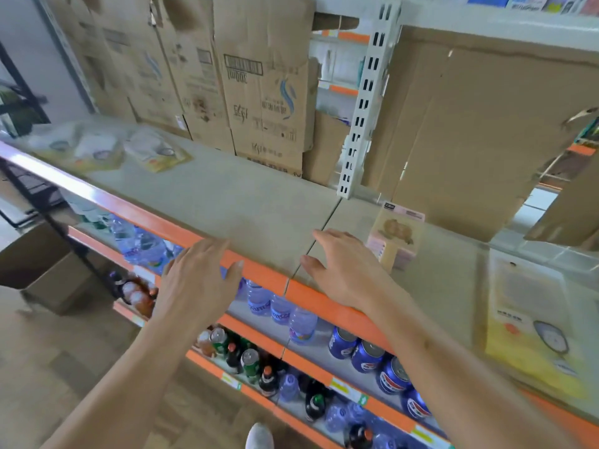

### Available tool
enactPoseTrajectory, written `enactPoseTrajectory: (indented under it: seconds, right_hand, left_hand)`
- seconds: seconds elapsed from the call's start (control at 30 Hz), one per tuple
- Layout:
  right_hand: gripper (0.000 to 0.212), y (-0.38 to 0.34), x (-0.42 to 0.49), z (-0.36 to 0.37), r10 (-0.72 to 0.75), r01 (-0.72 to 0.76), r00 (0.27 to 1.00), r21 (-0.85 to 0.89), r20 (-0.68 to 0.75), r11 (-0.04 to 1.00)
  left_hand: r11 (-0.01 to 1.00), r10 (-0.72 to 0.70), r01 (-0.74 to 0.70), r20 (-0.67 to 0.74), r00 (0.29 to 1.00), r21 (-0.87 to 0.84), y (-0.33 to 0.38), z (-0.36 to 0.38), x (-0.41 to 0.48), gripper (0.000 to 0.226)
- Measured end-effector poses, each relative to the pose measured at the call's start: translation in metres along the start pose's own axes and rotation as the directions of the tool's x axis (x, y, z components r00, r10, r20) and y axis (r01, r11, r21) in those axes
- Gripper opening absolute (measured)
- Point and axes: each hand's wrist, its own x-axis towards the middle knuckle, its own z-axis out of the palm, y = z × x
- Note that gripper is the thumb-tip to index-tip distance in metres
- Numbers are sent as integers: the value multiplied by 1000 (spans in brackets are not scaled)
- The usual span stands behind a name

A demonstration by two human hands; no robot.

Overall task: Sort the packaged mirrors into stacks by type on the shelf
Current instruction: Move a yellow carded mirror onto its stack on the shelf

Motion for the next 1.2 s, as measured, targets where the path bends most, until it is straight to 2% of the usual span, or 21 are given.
enactPoseTrajectory:
  seconds: [0.1, 0.27, 0.5, 0.77, 1.0, 1.2]
  right_hand:
    - [46, -10, 25, 10, 14, -14, 1000, 7, 4, 1000]
    - [33, -37, 71, 19, 26, -26, 1000, 13, 1, 1000]
    - [46, -72, 130, 27, -10, 9, 1000, 66, 16, 998]
    - [47, -107, 174, 32, -9, 5, 998, 49, 65, 999]
    - [47, -145, 190, 56, 60, -65, 992, 48, 110, 997]
    - [47, -197, 208, 74, 112, -116, 992, 79, 57, 990]
  left_hand:
    - [1000, 0, 0, 1, 1000, -15, -13, -4, 22, 46]
    - [1000, 4, -4, 5, 1000, 31, -37, -17, 63, 46]
    - [996, -42, 40, 21, 999, 84, -77, -34, 120, 46]
    - [995, -81, 81, -5, 997, 62, -123, -44, 153, 46]
    - [997, -63, 62, 23, 998, 44, -177, -55, 183, 49]
    - [999, -17, 16, 47, 999, 31, -236, -71, 208, 49]
